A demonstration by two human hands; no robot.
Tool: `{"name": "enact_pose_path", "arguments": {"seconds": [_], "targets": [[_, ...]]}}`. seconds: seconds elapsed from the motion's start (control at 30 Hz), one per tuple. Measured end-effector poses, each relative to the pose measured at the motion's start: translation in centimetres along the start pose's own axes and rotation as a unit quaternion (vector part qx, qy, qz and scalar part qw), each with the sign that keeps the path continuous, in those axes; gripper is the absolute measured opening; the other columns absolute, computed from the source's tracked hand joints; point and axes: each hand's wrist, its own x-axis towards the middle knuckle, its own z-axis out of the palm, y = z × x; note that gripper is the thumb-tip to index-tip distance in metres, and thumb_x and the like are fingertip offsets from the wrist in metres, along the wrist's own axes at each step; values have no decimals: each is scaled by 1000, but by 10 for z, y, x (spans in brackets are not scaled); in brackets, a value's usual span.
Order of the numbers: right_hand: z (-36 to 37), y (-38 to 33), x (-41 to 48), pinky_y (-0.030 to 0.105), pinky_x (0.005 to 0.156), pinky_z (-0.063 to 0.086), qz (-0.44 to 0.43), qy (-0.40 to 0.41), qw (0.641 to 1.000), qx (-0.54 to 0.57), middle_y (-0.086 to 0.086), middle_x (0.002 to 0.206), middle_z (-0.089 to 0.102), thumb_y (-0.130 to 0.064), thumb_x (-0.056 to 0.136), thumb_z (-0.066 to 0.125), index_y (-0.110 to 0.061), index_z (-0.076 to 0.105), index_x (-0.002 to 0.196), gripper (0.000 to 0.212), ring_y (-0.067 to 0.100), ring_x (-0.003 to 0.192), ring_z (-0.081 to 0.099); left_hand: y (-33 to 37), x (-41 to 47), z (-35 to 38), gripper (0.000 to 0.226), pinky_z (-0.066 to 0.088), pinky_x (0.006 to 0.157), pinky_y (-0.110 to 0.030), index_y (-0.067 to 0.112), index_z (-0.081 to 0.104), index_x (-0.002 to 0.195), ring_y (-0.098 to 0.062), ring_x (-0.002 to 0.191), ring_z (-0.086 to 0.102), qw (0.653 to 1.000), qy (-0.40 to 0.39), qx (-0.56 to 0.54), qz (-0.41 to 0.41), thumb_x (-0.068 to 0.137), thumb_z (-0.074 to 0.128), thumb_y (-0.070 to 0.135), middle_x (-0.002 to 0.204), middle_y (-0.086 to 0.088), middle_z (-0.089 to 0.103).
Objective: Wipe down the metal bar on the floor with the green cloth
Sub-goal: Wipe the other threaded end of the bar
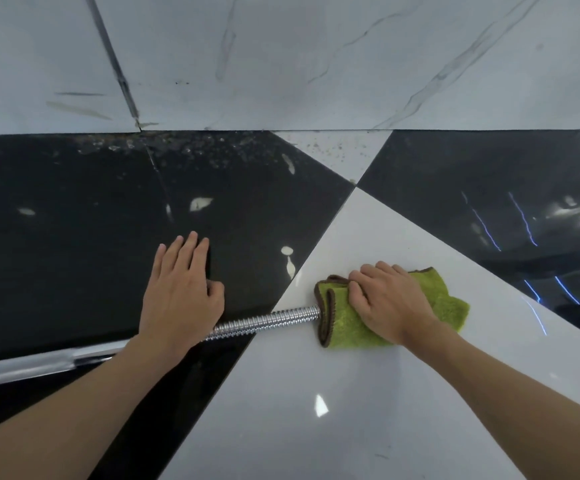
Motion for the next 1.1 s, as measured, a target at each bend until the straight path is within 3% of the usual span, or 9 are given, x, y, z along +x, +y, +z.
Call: {"name": "enact_pose_path", "arguments": {"seconds": [0.23,0.37,0.53,0.73,0.87,0.97,1.1], "targets": [[5,-89,16,42,67,41,-16,101,994,40,2,72,58,-30,93,46,-20,56,75,22,28,69,51,-3,19,1,58,14,124,-46,5,42,147,-28,146,30,1000,21,-15,3,91,50,20,154,-13,42],[12,-141,29,41,64,36,-45,138,986,77,1,70,53,-31,94,50,-19,54,74,24,25,67,43,-6,21,0,55,17,123,-47,3,47,143,-30,142,36,999,32,-31,8,90,53,15,148,-14,48],[12,-117,30,41,65,36,-78,140,984,74,1,70,52,-33,95,48,-18,54,76,25,26,67,44,-10,23,-7,47,18,123,-44,7,55,137,-25,142,40,998,31,-46,-6,91,49,12,147,-10,52],[7,-39,29,41,68,41,-19,83,996,10,2,72,58,-32,94,41,-18,58,79,26,29,69,53,1,9,-8,57,12,124,-42,12,38,150,-24,150,25,999,-6,-37,-3,96,37,30,158,-8,36],[4,12,28,40,71,42,13,23,999,18,-3,72,54,-35,98,30,-20,53,80,33,25,71,50,-1,9,-2,67,15,124,-47,8,33,152,-29,148,27,1000,15,23,9,90,33,35,158,-16,34],[5,15,34,41,69,43,17,28,999,24,-5,68,51,-34,99,28,-20,50,75,35,23,69,47,-1,15,-2,72,9,125,-47,9,24,155,-29,152,15,999,6,37,14,89,31,36,163,-18,20],[6,-11,37,41,66,42,29,68,997,20,-2,67,53,-28,96,33,-19,50,72,32,26,67,49,-3,20,-1,70,9,124,-49,10,20,157,-28,153,14,999,-12,44,11,93,24,38,163,-15,21]]}}
